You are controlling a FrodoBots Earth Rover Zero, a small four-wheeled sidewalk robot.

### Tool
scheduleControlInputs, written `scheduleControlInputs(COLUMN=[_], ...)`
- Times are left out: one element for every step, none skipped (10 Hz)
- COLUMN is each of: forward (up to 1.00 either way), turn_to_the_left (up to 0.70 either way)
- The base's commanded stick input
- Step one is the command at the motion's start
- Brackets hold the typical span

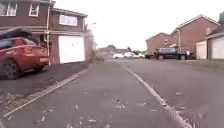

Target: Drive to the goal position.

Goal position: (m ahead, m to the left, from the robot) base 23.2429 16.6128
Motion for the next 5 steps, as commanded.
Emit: scheduleControlInputs(forward=[1.00, 1.00, 1.00, 1.00, 1.00], turn_to_the_left=[0.00, 0.00, 0.00, 0.00, 0.00])
